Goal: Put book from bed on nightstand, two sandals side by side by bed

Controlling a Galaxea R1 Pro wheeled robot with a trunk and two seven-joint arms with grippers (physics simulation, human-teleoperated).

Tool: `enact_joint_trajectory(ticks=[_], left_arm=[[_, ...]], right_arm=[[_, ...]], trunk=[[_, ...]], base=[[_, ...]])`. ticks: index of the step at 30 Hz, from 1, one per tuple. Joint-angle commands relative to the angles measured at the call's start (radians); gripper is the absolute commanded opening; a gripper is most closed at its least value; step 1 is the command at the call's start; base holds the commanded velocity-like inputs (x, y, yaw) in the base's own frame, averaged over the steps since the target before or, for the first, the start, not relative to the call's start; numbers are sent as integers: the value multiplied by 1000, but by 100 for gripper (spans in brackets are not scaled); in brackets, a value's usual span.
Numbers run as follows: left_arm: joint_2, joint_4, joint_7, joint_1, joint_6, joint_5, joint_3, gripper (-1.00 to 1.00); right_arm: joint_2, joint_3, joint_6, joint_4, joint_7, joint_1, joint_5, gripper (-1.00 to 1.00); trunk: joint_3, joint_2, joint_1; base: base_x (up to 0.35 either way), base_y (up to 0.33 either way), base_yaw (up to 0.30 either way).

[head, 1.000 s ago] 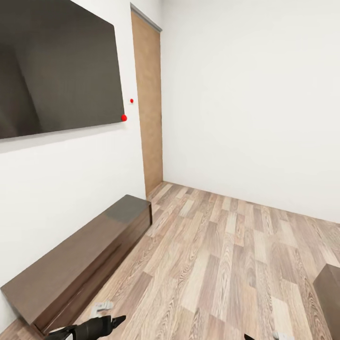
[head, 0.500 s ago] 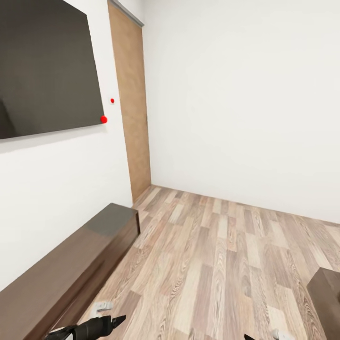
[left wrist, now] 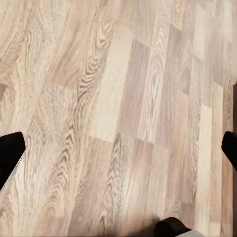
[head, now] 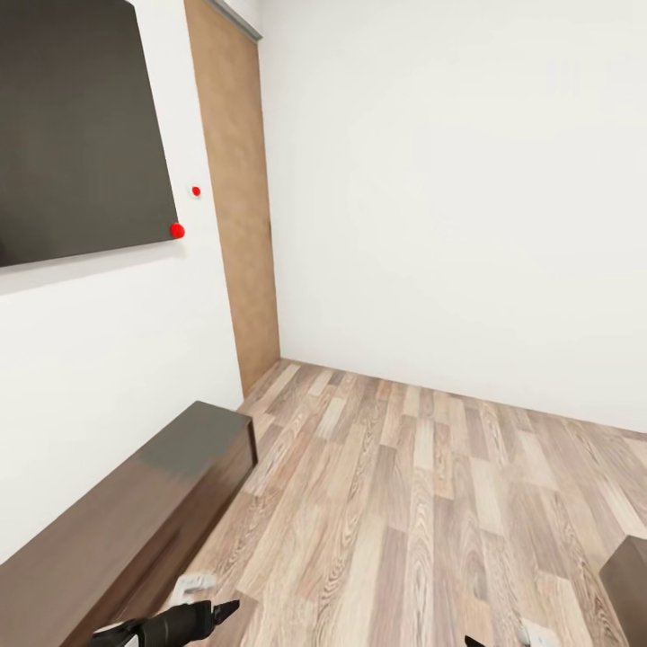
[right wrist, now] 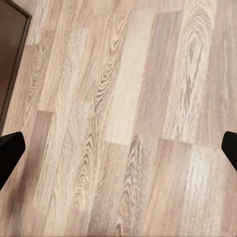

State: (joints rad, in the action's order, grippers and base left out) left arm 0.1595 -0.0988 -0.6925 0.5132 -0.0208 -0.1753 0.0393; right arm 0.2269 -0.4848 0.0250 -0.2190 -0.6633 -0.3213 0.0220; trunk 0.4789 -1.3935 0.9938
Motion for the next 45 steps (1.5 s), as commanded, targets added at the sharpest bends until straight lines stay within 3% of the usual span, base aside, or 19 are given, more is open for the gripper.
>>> enact_joint_trajectory(ticks=[1,31,45], left_arm=[[0,1,-4,1,-2,-1,4,100],[0,1,-4,1,-2,-1,4,100],[0,2,-4,1,-2,-1,4,100]], right_arm=[[0,-5,3,1,-4,-1,3,100],[0,-5,3,1,-5,-1,2,100],[0,-5,3,1,-6,-1,3,100]], trunk=[[1,0,1],[14,0,1],[27,0,1]], base=[[334,0,0],[334,0,-3],[334,0,-124]])
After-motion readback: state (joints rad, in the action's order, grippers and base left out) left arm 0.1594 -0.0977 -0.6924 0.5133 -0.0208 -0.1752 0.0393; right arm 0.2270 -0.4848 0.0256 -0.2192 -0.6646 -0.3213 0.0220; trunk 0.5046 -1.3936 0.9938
